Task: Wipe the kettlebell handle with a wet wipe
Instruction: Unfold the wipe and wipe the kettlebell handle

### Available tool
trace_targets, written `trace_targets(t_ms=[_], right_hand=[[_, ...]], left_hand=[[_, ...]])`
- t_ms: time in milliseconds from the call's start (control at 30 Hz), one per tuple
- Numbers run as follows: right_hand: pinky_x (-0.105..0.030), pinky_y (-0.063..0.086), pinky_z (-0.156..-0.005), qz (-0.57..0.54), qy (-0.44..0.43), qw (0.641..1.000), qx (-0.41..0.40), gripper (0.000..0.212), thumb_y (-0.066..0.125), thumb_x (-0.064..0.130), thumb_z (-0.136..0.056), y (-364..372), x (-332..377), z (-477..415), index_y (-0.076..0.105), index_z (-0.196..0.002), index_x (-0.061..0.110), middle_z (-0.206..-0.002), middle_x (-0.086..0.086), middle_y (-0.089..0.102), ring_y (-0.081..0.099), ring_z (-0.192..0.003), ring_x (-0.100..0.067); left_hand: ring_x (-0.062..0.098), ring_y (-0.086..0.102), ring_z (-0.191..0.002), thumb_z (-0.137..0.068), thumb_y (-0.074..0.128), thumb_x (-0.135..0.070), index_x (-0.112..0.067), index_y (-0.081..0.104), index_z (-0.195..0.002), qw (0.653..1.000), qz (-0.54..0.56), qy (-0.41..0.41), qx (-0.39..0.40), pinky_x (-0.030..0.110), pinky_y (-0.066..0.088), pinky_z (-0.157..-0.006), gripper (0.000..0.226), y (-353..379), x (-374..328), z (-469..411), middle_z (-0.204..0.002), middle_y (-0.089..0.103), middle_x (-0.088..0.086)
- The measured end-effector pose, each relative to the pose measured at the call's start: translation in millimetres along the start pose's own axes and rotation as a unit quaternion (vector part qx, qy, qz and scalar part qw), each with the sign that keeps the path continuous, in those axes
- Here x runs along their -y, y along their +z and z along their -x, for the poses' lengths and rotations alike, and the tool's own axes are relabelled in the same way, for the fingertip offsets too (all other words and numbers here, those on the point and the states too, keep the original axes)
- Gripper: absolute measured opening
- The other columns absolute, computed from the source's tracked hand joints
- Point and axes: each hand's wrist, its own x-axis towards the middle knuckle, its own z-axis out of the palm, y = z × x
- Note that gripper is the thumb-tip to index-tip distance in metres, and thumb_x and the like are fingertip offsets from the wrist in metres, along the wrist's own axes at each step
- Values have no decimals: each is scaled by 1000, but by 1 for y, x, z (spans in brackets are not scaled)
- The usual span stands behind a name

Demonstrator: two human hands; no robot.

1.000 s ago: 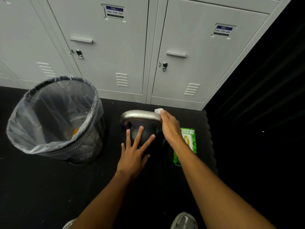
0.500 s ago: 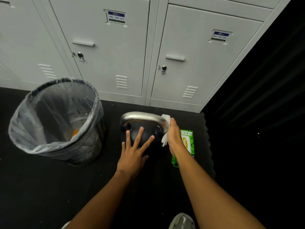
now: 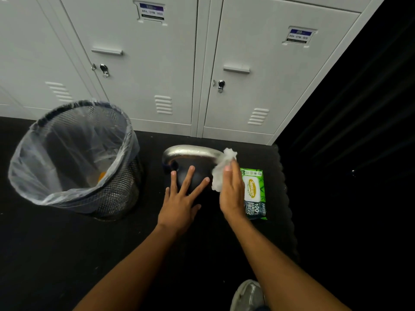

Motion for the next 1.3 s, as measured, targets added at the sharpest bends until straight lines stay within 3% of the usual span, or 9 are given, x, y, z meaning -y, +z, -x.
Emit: trace_targets(t_ms=[100, 200, 333, 500, 600, 733, 833, 1167, 1300], right_hand=[[-25, 43, -72, -59, 242, 968, 13, 52, 26, 52, -104, -6, 10, -24, 65, -113, 18, -96, -3, 68, 62, -87, -15], [-33, 47, -71, 4, 263, 962, 71, 55, 26, 57, -101, -1, 25, -53, 66, -99, 20, -80, -5, 62, 61, -78, -20], [-48, 46, -101, 75, 167, 981, 67, 55, 28, 56, -95, 11, 45, -53, 69, -113, 24, -116, -11, 67, 61, -109, -29], [-25, 21, -114, 69, -46, 994, 73, 43, 22, 45, -107, 10, 33, -3, 36, -147, 42, -158, 9, 31, 22, -147, -7], [-22, 21, -117, -19, -23, 999, 32, 46, 23, 49, -103, 12, 9, 7, 29, -149, 50, -162, 11, 26, 21, -148, -3], [-31, 43, -93, -59, 208, 976, 2, 56, 26, 57, -101, 2, -3, -11, 64, -118, 20, -122, -5, 65, 59, -111, -19], [-30, 43, -67, -61, 287, 954, 64, 66, 25, 59, -102, 0, 5, -36, 65, -104, 7, -83, -6, 62, 58, -75, -18], [-31, 34, -109, 68, -64, 995, 20, 41, 28, 39, -105, 18, 39, -5, 53, -134, 26, -133, 6, 51, 44, -127, -12], [-20, 29, -114, -33, -31, 999, 4, 38, 27, 45, -102, 13, 17, 0, 43, -137, 46, -146, 12, 45, 41, -134, -2]], left_hand=[[39, -36, -145, -100, 55, -40, -58, -15, -151, 1000, 6, -6, 3, 61, 8, -122, 89, 1, -1, 0, -157, -44, -14], [39, -38, -144, -100, 55, -39, -58, -16, -150, 1000, 5, -9, 8, 61, 6, -121, 89, 0, -2, 0, -156, -45, -14], [41, -37, -144, -101, 54, -40, -58, -20, -149, 1000, 2, -2, 6, 61, 6, -121, 90, 1, -1, 0, -157, -45, -12], [42, -35, -145, -100, 56, -40, -62, -31, -141, 1000, -2, -2, -2, 62, 8, -122, 98, 4, 1, -1, -158, -42, -11], [42, -33, -146, -99, 58, -38, -59, -19, -149, 1000, 1, -1, -17, 63, 11, -122, 94, 5, 0, -1, -161, -39, -11], [41, -36, -145, -99, 56, -39, -58, -17, -150, 1000, 4, -9, -13, 62, 9, -123, 91, 5, -2, -1, -159, -41, -12], [41, -36, -145, -100, 55, -40, -58, -16, -151, 1000, 4, -10, -11, 62, 7, -123, 89, 5, -2, -2, -158, -42, -12], [42, -32, -147, -98, 59, -39, -62, -26, -143, 1000, 5, 1, -24, 64, 13, -121, 100, 6, 0, 0, -161, -38, -11], [42, -32, -147, -97, 59, -38, -57, -14, -152, 1000, 1, -5, -24, 64, 14, -122, 93, 6, -1, 0, -161, -38, -11]])
